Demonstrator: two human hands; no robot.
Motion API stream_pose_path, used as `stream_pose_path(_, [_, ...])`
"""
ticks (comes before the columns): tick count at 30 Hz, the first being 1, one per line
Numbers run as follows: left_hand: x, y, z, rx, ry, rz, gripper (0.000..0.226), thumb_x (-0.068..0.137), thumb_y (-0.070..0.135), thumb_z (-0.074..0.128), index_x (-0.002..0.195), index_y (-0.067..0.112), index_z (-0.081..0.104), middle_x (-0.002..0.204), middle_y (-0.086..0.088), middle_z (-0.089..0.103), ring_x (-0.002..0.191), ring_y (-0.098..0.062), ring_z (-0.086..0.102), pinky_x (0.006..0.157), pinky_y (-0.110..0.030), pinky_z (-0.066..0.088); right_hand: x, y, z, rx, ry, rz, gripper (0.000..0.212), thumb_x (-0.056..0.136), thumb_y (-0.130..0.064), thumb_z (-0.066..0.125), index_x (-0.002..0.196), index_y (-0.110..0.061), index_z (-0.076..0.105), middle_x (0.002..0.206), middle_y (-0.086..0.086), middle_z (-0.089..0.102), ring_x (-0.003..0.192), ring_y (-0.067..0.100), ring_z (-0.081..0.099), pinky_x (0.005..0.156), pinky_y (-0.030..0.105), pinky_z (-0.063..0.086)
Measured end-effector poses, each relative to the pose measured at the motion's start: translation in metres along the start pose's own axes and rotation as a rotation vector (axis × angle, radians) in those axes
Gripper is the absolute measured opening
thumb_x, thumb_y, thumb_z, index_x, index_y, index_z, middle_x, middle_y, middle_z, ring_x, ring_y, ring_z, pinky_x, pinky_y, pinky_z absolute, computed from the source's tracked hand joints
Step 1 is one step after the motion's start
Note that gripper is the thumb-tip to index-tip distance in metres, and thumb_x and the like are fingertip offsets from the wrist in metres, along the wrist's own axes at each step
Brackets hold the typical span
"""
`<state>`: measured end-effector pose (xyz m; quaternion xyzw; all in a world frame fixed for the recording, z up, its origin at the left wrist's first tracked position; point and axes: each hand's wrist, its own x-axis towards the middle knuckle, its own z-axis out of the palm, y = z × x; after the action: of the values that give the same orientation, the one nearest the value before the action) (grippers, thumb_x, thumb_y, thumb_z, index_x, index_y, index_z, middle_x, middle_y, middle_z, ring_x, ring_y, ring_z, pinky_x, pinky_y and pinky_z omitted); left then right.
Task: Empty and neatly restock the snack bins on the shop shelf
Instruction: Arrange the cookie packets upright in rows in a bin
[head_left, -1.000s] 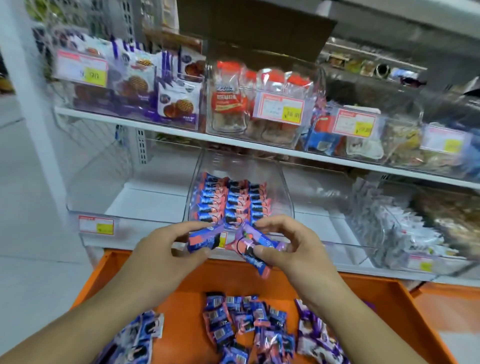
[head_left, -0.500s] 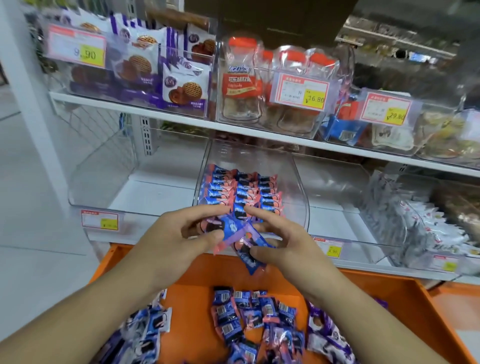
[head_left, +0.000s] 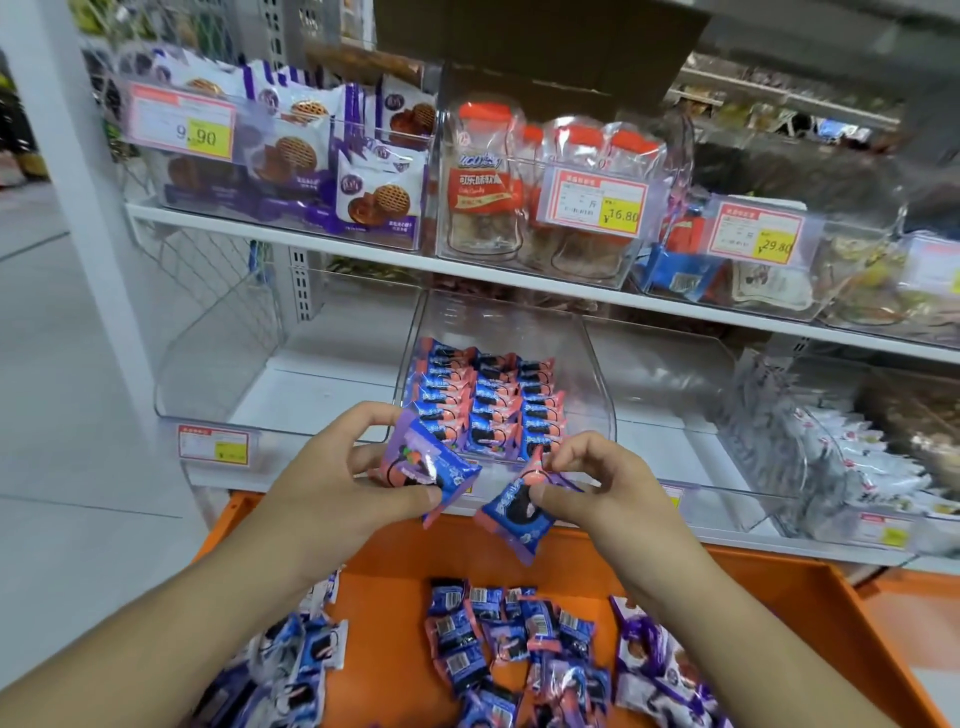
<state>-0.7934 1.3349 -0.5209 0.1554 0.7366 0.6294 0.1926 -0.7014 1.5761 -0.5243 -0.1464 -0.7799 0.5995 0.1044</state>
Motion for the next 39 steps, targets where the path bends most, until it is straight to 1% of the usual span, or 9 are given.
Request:
stream_pose_path(6, [0.002,0.003,-0.006,0.007,-0.012,-0.061,0.052,0.077,0.029,0.088,0.123,0.04,0.067,0.102,0.001,0.079,0.078,-0.028,0.076,0.076,-0.048,0.065,0.006,-0.003,-0.006,0.052,-0.05,0.022,0.044,0.095,-0.004,0.072,0.116,-0.043,0.075,0.109,0.016,0.057,0.103,0.03,0.072,0.086,0.04,0.064])
stream_pose_path(12, [0.008,0.001,-0.017,0.12,-0.005,-0.031,0.047,0.076,0.028,0.09,0.114,0.048,0.072,0.092,0.002,0.075,0.061,-0.015,0.064,0.062,-0.033,0.052,0.015,0.009,-0.005,-0.029,0.029,0.015,0.016,0.092,-0.01,0.078,0.095,-0.024,0.072,0.091,-0.001,0.063,0.088,0.03,0.072,0.083,0.047,0.059])
stream_pose_path(16, [0.014,-0.002,-0.021,0.221,0.001,-0.057,0.043,0.078,0.026,0.09,0.112,0.042,0.069,0.095,0.014,0.077,0.074,-0.008,0.074,0.064,-0.026,0.052,0.018,0.009,-0.005,-0.092,0.079,-0.038,0.019,0.087,-0.011,0.084,0.089,-0.025,0.071,0.088,0.001,0.07,0.074,0.016,0.065,0.075,0.038,0.054])
stream_pose_path(19, [0.021,-0.006,-0.024,0.281,0.018,-0.078,0.045,0.077,0.024,0.09,0.112,0.038,0.065,0.095,0.019,0.077,0.077,-0.004,0.074,0.071,-0.03,0.054,0.025,0.01,-0.005,-0.15,0.125,-0.101,0.022,0.082,-0.009,0.086,0.091,-0.024,0.074,0.08,-0.003,0.067,0.081,0.027,0.064,0.079,0.045,0.059])
stream_pose_path(21, [0.026,-0.008,-0.025,0.309,0.018,-0.084,0.045,0.078,0.024,0.089,0.111,0.038,0.063,0.094,0.017,0.077,0.077,0.003,0.072,0.068,-0.025,0.053,0.032,0.006,-0.004,-0.161,0.137,-0.126,0.022,0.082,-0.007,0.086,0.091,-0.023,0.073,0.079,0.009,0.063,0.081,0.037,0.064,0.076,0.048,0.058])
stream_pose_path(24, [0.032,-0.009,-0.026,0.352,-0.002,-0.081,0.042,0.08,0.026,0.087,0.11,0.039,0.06,0.096,0.02,0.073,0.079,0.013,0.066,0.061,-0.014,0.047,0.054,-0.002,-0.001,-0.15,0.137,-0.132,0.024,0.082,0.002,0.085,0.089,-0.015,0.069,0.084,0.013,0.069,0.075,0.022,0.069,0.064,0.031,0.059])
stream_pose_path(31, [0.04,-0.014,-0.037,0.414,0.008,-0.057,0.039,0.081,0.031,0.085,0.107,0.042,0.058,0.102,0.022,0.071,0.086,0.003,0.068,0.066,-0.014,0.047,0.139,0.02,0.019,-0.608,-0.023,-0.106,0.03,0.076,-0.003,0.09,0.086,-0.025,0.073,0.082,-0.008,0.069,0.073,0.004,0.062,0.074,0.023,0.054])
stream_pose_path(36, [0.04,-0.022,-0.043,0.447,0.016,-0.05,0.038,0.08,0.036,0.084,0.107,0.045,0.058,0.103,0.027,0.07,0.089,0.004,0.069,0.072,-0.018,0.054,0.16,0.035,0.027,-0.912,-0.157,-0.113,0.025,0.076,-0.015,0.093,0.089,-0.027,0.074,0.095,-0.009,0.071,0.087,0.01,0.066,0.075,0.017,0.052])
stream_pose_path(39, [0.041,-0.024,-0.043,0.432,0.01,-0.04,0.037,0.08,0.034,0.084,0.105,0.044,0.06,0.102,0.027,0.071,0.088,0.008,0.067,0.074,-0.019,0.054,0.167,0.034,0.029,-0.957,-0.174,-0.126,0.027,0.072,-0.016,0.095,0.089,-0.028,0.078,0.094,-0.004,0.064,0.081,0.014,0.062,0.069,0.019,0.049])
